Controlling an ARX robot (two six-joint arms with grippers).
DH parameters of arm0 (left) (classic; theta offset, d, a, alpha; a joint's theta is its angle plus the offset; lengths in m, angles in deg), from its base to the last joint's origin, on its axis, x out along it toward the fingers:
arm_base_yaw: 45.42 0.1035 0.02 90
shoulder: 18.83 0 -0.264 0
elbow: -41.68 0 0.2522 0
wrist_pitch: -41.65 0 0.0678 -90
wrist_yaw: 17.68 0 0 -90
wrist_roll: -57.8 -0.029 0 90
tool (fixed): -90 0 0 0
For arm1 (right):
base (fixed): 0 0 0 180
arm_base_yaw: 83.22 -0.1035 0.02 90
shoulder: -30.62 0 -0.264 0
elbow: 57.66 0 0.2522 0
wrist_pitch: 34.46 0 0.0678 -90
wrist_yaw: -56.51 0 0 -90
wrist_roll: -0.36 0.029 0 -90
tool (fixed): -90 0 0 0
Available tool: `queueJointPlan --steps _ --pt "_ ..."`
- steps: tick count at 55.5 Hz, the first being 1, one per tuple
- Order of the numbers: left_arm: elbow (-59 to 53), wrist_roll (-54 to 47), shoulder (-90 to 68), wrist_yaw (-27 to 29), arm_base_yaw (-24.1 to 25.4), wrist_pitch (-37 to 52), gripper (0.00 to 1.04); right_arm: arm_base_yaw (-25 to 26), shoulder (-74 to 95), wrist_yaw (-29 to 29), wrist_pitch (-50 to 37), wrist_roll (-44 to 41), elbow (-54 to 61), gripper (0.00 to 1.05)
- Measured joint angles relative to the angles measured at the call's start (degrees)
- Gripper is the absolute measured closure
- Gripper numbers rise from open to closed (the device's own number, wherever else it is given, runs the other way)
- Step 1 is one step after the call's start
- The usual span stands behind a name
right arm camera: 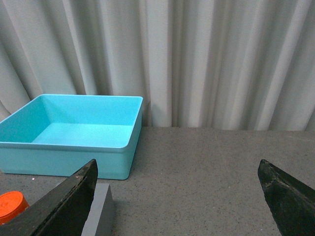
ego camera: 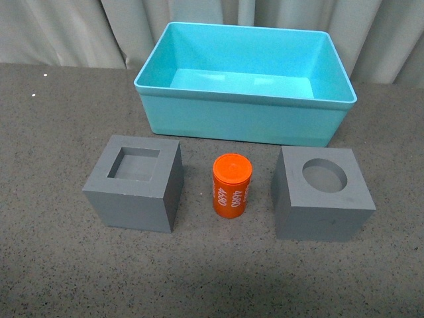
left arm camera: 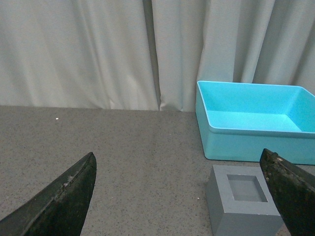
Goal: Place gray and orange parts in blue box
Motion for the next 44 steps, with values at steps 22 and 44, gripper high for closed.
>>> queueJointPlan --steps 22,44 --pt "0.00 0.00 0.00 0.00 0.00 0.00 0.07 0.00 0.00 0.00 0.00 0.00 0.00 0.10" --pt "0.00 0.00 0.00 0.00 0.00 0.00 0.07 0.00 0.00 0.00 0.00 0.00 -0.02 0.10"
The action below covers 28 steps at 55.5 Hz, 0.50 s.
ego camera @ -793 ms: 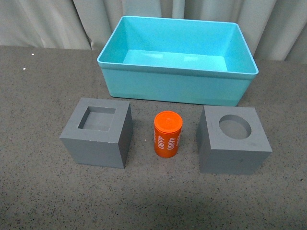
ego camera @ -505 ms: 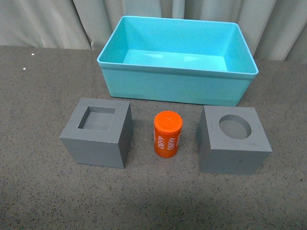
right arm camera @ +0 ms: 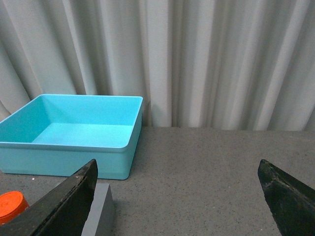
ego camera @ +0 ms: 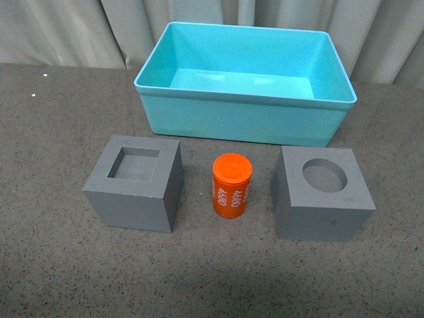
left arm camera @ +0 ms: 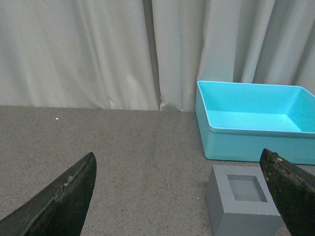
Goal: Place gray and orange parts in blue box
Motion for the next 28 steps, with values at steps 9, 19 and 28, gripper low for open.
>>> queueJointPlan --steps 9,19,28 --pt "0.00 0.00 0.00 0.00 0.00 0.00 0.07 0.00 0.00 0.00 0.00 0.00 0.00 0.10" --pt "0.00 0.00 0.00 0.00 0.00 0.00 0.07 0.00 0.00 0.00 0.00 0.00 0.02 0.10" --pt "0.00 0.00 0.00 0.02 0.00 0.00 0.07 0.00 0.00 0.00 0.00 0.00 0.02 0.10"
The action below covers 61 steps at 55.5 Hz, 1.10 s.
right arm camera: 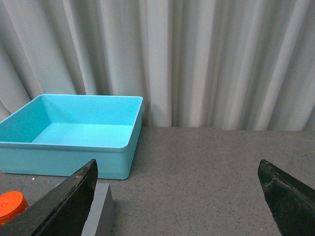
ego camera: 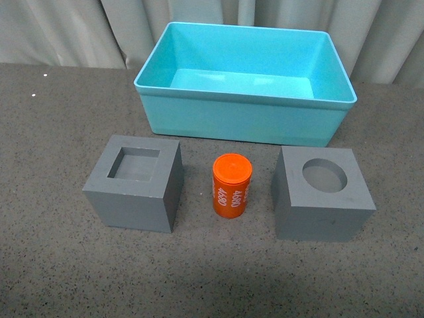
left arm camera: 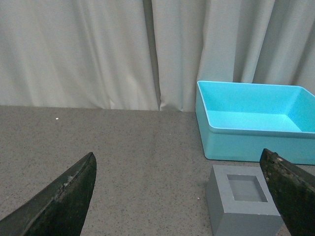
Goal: Place gray and orange parts in blue box
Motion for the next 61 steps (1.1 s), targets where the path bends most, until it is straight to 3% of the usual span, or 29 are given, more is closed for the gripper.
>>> queueJointPlan --steps 12,15,27,34,46,61 --pt "0.00 0.00 0.00 -0.02 0.00 0.00 0.07 0.00 0.02 0.04 0.02 -0.04 -0.02 0.10" --pt "0.00 0.00 0.00 0.00 0.00 0.00 0.07 -5.14 6.27 8.83 2.99 -5.20 -2.51 0.10" --pt "0.00 -0.02 0.04 -0.04 0.00 0.00 0.07 -9.68 43.39 10.10 -21.40 -11.89 -7.13 0.10" --pt "0.00 -0.02 0.04 -0.02 0.00 0.00 0.07 -11.08 60.83 9.31 -29.46 -11.67 -11.23 0.10" --pt "0.00 -0.02 0.04 -0.02 0.00 0.00 0.07 -14.78 83.41 6.67 -21.79 -3.65 -23.50 0.10" --pt "0.00 -0.02 0.04 -0.02 0.00 0.00 0.07 -15.56 93.20 5.77 -15.34 1.33 -31.91 0.10"
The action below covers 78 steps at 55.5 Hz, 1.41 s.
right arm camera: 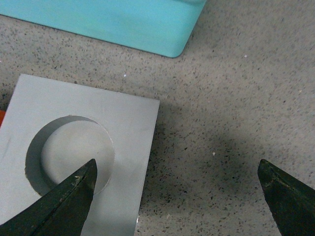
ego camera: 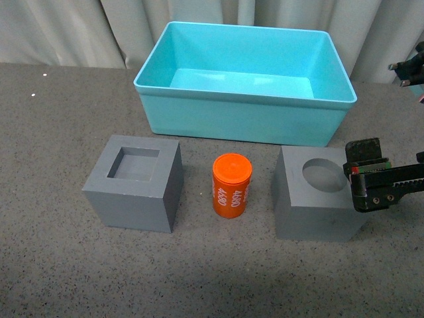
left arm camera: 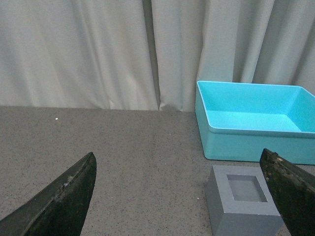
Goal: Place gray and orange parts in blue box
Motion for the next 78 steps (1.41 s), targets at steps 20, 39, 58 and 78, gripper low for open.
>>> queueJointPlan --steps 20,39,58,78 --pt "0.00 0.00 0.00 0.00 0.00 0.00 0.07 -0.35 6.43 -1.79 6.62 4.74 -6.73 0.10" --pt "0.00 0.00 0.00 0.00 0.00 0.00 0.07 -1.07 8.96 -2.40 9.05 7.15 -9.62 0.34" --pt "0.00 0.00 0.00 0.00 0.00 0.00 0.07 -2.10 8.44 -1.53 13.29 8.28 -10.69 0.84" --pt "0.00 0.00 0.00 0.00 0.00 0.00 0.07 -1.29 4.94 -2.82 15.28 9.62 -9.38 0.87"
